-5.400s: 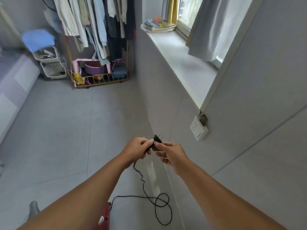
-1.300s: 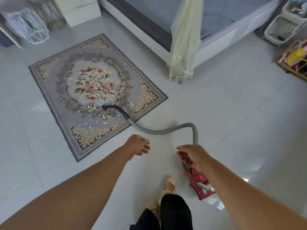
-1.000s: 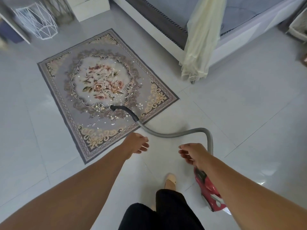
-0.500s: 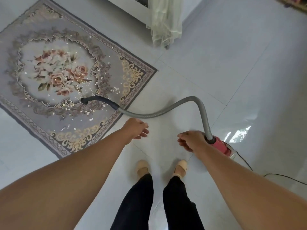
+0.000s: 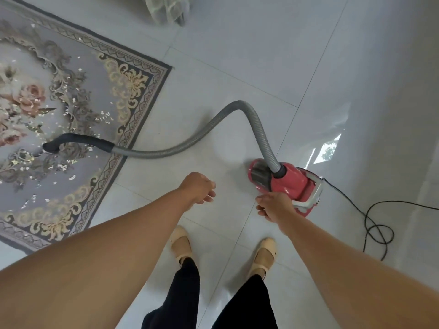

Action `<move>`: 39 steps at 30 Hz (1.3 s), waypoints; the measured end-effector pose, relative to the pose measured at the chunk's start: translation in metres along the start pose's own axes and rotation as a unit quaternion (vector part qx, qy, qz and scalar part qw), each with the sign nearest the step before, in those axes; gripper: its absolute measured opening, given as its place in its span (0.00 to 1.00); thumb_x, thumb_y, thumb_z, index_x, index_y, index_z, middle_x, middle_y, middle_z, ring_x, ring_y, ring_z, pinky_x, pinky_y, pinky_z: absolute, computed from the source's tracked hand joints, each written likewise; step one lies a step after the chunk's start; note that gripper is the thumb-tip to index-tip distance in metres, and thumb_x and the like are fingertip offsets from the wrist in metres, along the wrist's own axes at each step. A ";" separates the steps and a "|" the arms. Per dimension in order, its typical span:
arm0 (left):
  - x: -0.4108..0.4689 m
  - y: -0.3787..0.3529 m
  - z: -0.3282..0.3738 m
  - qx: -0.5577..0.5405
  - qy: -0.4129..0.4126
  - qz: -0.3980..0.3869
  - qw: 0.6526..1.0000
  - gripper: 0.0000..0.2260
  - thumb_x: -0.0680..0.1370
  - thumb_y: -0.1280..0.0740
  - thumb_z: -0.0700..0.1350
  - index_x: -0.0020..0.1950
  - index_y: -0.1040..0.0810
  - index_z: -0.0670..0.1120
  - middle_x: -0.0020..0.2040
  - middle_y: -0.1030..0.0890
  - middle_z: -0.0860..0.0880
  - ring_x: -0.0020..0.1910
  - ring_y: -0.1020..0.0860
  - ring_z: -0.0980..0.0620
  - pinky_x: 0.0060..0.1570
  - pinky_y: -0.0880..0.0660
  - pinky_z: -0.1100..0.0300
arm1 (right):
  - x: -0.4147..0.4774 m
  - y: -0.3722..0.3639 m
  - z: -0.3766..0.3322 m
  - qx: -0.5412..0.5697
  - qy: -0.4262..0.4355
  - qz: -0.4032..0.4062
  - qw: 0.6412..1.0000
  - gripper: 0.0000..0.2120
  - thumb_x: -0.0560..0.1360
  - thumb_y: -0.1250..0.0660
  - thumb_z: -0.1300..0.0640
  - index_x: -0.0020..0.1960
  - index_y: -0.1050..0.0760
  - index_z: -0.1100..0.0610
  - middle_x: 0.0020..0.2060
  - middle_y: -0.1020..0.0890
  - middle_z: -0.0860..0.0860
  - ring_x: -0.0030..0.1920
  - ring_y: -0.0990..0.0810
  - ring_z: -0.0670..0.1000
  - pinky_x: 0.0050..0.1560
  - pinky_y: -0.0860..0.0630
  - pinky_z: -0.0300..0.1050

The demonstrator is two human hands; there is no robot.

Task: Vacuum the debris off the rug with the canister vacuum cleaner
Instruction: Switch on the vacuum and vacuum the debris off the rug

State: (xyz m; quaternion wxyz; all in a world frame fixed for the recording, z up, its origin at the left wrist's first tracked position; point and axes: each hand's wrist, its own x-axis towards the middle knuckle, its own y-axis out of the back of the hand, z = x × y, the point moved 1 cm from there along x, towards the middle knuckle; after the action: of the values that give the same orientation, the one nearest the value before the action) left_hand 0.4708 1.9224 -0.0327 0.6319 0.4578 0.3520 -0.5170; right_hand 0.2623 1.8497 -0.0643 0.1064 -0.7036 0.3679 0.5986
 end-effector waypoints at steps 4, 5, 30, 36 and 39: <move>0.041 -0.060 0.026 0.022 -0.019 -0.001 1.000 0.10 0.81 0.38 0.41 0.59 0.23 0.38 0.48 0.18 0.44 0.40 0.20 0.50 0.41 0.25 0.61 | 0.039 0.027 0.035 0.015 0.016 0.053 0.998 0.06 0.77 0.37 0.63 0.50 0.21 0.58 0.44 0.19 0.54 0.39 0.20 0.49 0.34 0.23 0.37; 0.049 -0.077 0.033 0.026 -0.022 -0.003 0.999 0.10 0.81 0.38 0.41 0.58 0.23 0.37 0.48 0.18 0.43 0.40 0.20 0.49 0.42 0.25 0.60 | 0.051 0.033 0.048 0.002 0.017 0.059 0.998 0.09 0.77 0.37 0.62 0.55 0.21 0.61 0.47 0.18 0.56 0.44 0.18 0.52 0.42 0.20 0.43; 0.186 -0.288 0.060 0.572 -0.462 0.215 0.643 0.20 0.74 0.33 0.38 0.66 0.27 0.36 0.67 0.28 0.37 0.70 0.33 0.37 0.73 0.44 0.43 | 0.189 0.076 0.185 0.033 -0.094 0.001 0.995 0.46 0.79 0.35 0.60 0.78 0.69 0.50 0.53 0.23 0.57 0.39 0.20 0.54 0.28 0.29 0.40; 0.196 -0.294 0.054 0.603 -0.395 0.222 0.657 0.25 0.77 0.38 0.42 0.74 0.38 0.40 0.71 0.35 0.42 0.73 0.39 0.41 0.74 0.51 0.40 | 0.201 0.069 0.190 0.034 -0.072 0.003 0.997 0.48 0.79 0.35 0.59 0.77 0.73 0.51 0.49 0.21 0.58 0.30 0.22 0.49 0.25 0.28 0.38; 0.198 -0.297 0.053 0.595 -0.397 0.234 0.658 0.24 0.77 0.40 0.40 0.73 0.36 0.40 0.70 0.33 0.42 0.71 0.37 0.41 0.73 0.47 0.41 | 0.206 0.072 0.193 0.042 -0.082 -0.005 0.996 0.47 0.79 0.36 0.61 0.76 0.74 0.52 0.45 0.19 0.58 0.30 0.24 0.50 0.20 0.33 0.38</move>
State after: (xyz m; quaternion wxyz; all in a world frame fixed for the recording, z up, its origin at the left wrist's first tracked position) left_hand 0.2226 1.7932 -0.2610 0.4044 0.5549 -0.4339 -0.5833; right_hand 0.0715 1.8327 -0.2830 0.1681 -0.6487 0.3793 0.6380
